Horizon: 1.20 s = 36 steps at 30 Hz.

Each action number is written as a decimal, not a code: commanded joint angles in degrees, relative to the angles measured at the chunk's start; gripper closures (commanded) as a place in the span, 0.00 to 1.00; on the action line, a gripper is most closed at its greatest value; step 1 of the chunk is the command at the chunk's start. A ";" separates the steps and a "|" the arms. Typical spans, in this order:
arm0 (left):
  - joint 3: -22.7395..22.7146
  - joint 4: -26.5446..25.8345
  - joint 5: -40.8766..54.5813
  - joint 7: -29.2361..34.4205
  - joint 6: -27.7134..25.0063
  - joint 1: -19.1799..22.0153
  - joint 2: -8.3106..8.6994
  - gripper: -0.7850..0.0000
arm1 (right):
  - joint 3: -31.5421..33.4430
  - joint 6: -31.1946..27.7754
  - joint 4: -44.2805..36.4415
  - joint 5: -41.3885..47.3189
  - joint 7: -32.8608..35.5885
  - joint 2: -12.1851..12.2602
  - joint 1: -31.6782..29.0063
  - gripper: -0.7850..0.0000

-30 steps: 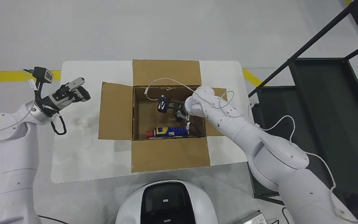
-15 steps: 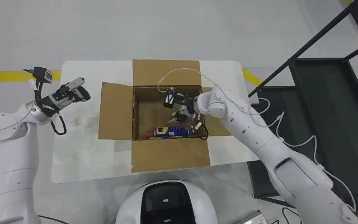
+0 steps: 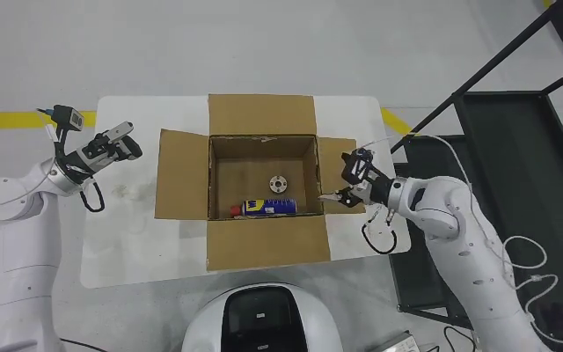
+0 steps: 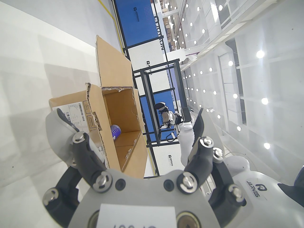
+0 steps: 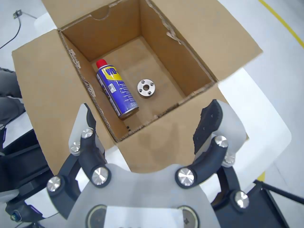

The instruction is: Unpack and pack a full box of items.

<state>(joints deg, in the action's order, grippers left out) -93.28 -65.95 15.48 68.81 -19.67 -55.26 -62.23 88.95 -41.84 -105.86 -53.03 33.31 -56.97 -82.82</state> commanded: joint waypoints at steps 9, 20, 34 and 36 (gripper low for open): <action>0.00 0.00 0.00 0.00 0.00 0.00 0.00 0.00 | 4.38 0.32 -0.53 -0.52 -4.47 0.23 -4.41 0.00; 0.00 0.00 0.00 0.00 0.00 0.00 0.00 0.00 | 8.19 3.82 6.93 1.15 -5.68 0.51 -5.35 0.00; 0.00 0.00 0.00 0.00 0.00 0.00 0.00 0.00 | 3.26 8.06 27.95 -0.03 -1.08 0.47 0.63 0.00; 0.00 0.00 0.00 0.00 0.00 0.00 0.00 0.00 | 1.54 7.83 30.16 -0.40 -1.43 0.28 2.17 0.00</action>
<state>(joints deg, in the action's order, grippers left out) -93.28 -65.95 15.48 68.81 -19.67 -55.26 -62.23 91.38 -33.75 -76.94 -53.41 32.12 -56.60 -81.49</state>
